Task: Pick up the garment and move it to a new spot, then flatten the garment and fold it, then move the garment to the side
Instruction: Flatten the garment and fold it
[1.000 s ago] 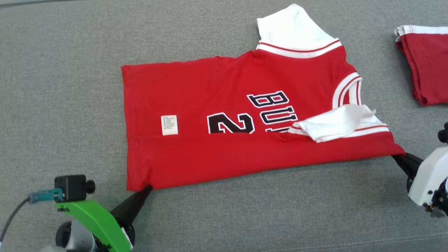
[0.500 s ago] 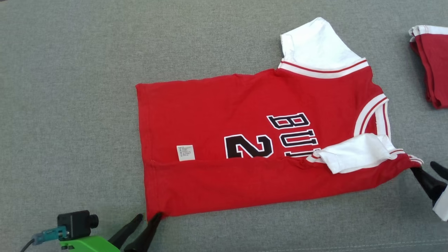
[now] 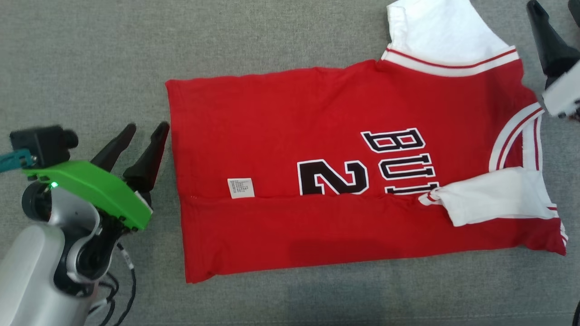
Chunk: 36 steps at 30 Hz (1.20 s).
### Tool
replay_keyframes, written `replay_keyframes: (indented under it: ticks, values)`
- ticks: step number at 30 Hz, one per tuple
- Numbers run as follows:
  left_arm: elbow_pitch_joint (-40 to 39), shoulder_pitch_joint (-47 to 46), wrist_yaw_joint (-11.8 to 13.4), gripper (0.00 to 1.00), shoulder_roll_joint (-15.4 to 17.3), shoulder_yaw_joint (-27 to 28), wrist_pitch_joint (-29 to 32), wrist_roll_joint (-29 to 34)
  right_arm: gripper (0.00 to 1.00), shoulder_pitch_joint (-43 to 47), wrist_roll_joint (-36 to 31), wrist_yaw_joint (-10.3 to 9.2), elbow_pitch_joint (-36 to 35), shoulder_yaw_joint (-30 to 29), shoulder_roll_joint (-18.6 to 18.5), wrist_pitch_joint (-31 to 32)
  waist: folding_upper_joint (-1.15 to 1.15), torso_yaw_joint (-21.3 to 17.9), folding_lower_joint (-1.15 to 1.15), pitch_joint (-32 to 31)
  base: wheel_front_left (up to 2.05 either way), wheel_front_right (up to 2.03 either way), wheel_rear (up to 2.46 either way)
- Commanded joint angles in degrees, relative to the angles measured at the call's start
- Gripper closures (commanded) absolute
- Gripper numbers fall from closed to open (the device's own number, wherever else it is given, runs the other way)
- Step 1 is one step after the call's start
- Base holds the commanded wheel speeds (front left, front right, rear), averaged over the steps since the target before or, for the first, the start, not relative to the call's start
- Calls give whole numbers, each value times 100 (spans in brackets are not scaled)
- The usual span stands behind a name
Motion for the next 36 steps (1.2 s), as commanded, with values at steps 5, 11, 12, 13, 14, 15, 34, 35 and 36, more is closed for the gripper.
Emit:
replay_keyframes:
  ticks: [5,11,12,13,14,15,34,35,36]
  values:
    - [846,-1207,-325,0,-363,-293,188,108,0,-1428,-879,0,1390,275,264,-295,5,370,0,901,0,0,0]
    - [1661,-1700,-612,0,-629,-568,219,184,0,-2263,-1482,-1,2567,382,375,-575,5,572,0,1045,0,0,0]
    - [1745,-1739,-658,0,-664,-593,244,147,0,-2342,-1550,-1,2693,392,396,-628,5,588,0,1056,0,0,0]
    - [1814,-1765,-693,0,-696,-614,248,123,0,-2392,-1579,-1,2825,406,429,-656,5,601,0,1062,0,0,0]
    - [1874,-1782,-719,0,-727,-629,245,102,0,-2420,-1607,-1,2937,421,451,-675,5,609,0,1067,0,0,0]
    - [1932,-1785,-749,0,-756,-652,257,75,0,-2447,-1640,-1,3026,451,445,-670,5,612,0,1071,0,0,0]
    - [1908,-1918,-1154,100,-824,-873,243,-75,100,-2307,-683,-1,3319,1068,492,-960,5,107,0,686,0,0,0]
    - [1879,-1906,-1157,100,-797,-826,174,-79,100,-2268,-607,-1,3246,1134,494,-1061,5,80,0,630,0,0,0]
    - [1843,-1887,-1160,100,-771,-784,106,-88,100,-2212,-512,-1,3164,1187,492,-1166,5,50,0,566,0,0,0]
